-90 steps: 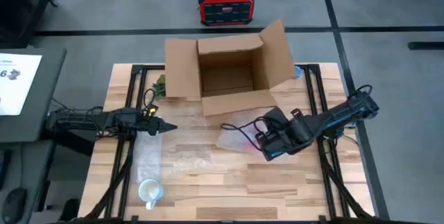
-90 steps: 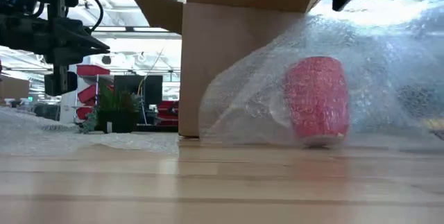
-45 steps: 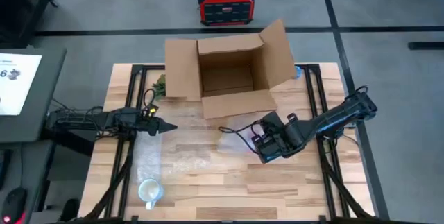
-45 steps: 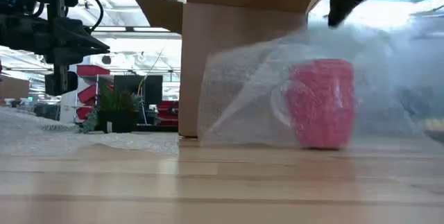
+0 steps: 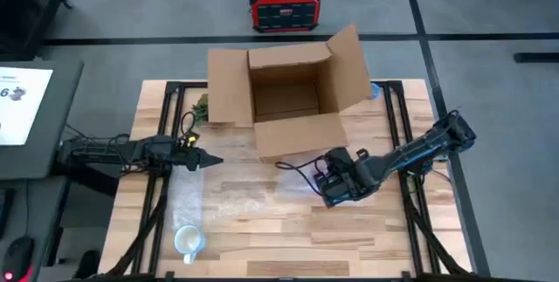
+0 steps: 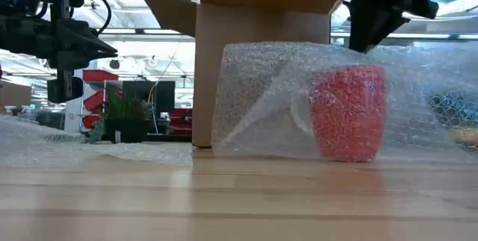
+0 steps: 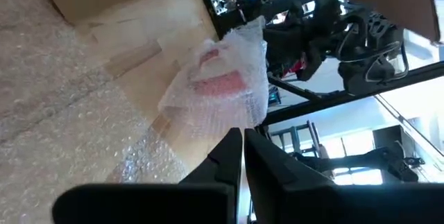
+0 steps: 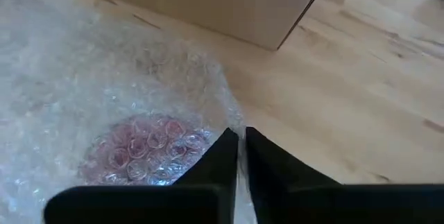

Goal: Wrap mug
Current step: Wrap the red mug with bubble wrap

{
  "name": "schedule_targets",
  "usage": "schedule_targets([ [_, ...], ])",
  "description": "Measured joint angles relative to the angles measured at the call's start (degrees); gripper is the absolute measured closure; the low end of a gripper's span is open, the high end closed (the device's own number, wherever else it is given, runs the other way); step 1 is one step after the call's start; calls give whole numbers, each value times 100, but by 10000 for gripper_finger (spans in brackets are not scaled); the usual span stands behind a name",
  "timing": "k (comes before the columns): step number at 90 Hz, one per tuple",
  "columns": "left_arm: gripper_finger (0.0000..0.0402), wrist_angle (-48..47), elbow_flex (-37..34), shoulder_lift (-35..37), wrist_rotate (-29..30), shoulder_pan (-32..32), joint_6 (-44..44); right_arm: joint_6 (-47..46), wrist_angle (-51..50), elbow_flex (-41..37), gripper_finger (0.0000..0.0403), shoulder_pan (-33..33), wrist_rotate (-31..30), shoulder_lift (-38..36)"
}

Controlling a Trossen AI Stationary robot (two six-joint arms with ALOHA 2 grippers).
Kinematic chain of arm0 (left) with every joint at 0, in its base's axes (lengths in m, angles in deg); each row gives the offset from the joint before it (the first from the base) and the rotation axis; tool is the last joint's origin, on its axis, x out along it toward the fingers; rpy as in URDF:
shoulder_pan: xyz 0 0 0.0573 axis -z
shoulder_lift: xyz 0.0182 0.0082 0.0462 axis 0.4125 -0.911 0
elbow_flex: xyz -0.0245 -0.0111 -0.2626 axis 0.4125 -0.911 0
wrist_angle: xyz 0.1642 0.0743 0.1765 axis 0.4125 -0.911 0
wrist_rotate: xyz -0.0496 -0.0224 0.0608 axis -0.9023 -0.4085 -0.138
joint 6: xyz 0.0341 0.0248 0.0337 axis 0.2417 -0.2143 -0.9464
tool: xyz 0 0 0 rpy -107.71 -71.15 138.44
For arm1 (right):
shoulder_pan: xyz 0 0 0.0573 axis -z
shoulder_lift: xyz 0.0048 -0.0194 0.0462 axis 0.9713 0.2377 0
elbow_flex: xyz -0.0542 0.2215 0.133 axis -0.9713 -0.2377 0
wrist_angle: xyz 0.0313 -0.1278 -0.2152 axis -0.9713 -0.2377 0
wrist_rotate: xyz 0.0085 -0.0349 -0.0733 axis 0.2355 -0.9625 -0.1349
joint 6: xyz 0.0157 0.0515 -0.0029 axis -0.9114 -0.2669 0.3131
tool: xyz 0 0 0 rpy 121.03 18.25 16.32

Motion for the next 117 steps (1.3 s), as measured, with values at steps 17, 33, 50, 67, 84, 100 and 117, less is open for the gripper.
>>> schedule_targets([
  [17, 402, 0, 0, 0, 0, -2, 19, -33, -59, -70, 269, 113, -92, -2],
  [33, 402, 0, 0, 0, 0, 0, 21, -31, 209, -288, 189, 252, 17, 0],
  [50, 402, 2, 0, 0, -2, 0, 65, -1, -100, -135, 149, 286, 254, -46],
  [67, 402, 2, 0, 0, 0, -1, 65, -282, -927, 213, 148, 285, 456, -232],
  [84, 402, 2, 0, 0, 0, 0, 65, -581, -1465, 343, 148, 287, 526, -428],
  [100, 402, 2, 0, 0, 0, -1, 64, -704, -1939, 343, 154, 352, 555, -477],
  [117, 402, 2, 0, 0, 0, -1, 65, -600, -2195, 539, 165, 347, 805, -513],
])
